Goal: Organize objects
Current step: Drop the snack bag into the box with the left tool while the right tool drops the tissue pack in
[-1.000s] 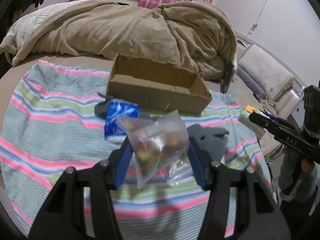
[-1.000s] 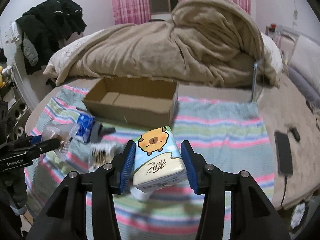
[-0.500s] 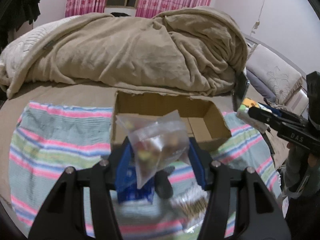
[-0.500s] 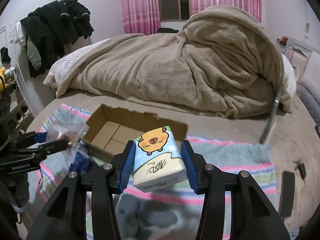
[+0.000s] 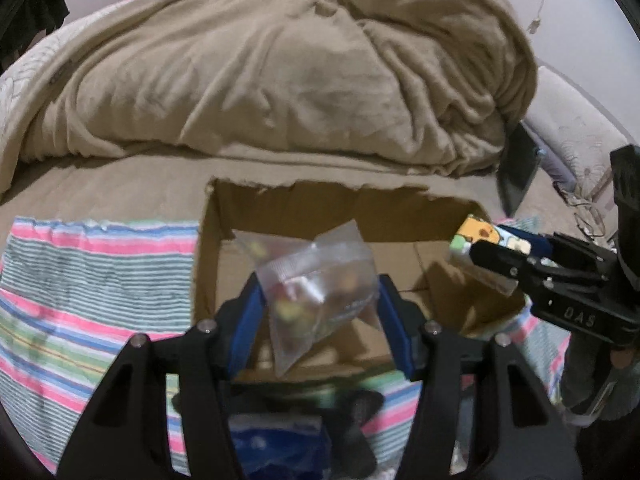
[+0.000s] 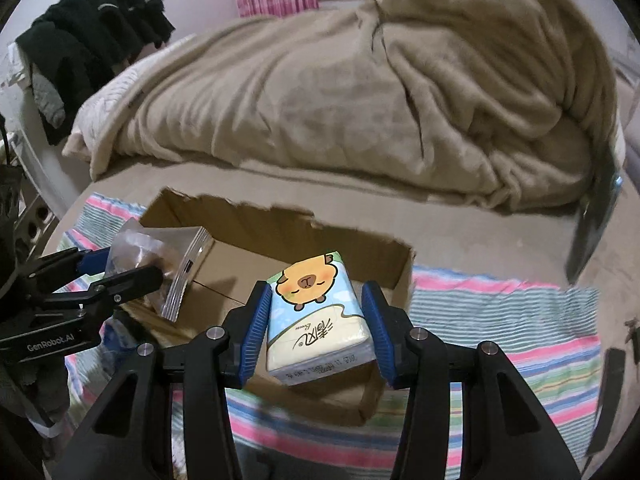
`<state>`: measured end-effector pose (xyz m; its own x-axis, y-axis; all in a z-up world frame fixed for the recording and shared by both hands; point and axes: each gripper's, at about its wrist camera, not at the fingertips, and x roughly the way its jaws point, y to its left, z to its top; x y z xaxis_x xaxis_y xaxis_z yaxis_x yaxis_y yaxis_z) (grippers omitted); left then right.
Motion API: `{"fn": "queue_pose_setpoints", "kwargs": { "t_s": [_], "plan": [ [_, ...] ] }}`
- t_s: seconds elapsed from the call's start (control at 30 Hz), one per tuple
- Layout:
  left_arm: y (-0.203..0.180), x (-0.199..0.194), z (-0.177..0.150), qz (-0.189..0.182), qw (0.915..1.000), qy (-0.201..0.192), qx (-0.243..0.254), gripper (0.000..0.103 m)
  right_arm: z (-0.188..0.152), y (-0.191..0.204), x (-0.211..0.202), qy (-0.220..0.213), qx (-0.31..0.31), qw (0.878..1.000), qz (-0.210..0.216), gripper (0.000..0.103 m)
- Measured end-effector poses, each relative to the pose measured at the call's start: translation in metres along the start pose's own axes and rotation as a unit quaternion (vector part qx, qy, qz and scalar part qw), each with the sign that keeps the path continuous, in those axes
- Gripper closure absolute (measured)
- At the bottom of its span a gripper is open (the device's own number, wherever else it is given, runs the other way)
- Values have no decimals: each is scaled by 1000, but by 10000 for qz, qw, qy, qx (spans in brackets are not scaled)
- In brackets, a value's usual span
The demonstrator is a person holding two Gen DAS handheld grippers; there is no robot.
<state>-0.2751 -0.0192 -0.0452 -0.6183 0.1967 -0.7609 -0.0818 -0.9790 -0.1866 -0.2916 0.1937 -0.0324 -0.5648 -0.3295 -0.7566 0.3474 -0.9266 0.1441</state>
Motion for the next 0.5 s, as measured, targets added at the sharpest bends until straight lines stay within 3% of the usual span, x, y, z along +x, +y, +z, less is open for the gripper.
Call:
{"fn": "queue_pose_setpoints", "kwargs": {
  "t_s": [0.3,0.37,0.4,0.5],
  "plan": [
    [-1,14,-1,263,9995,160,47,33,-2,-10,9,56,177,9998,70,52],
    [-2,5,0,280,9996,27,42,23,0,-11,5,1,247,9996,113,40],
    [-2,0,0,276,9996,-33,50,20,0,-11,1,-65,274,9995,140,29],
    [-2,-16,1,336,9993,-123,140,20,-1,-7,-12,-190,258,9994,151,26]
  ]
}}
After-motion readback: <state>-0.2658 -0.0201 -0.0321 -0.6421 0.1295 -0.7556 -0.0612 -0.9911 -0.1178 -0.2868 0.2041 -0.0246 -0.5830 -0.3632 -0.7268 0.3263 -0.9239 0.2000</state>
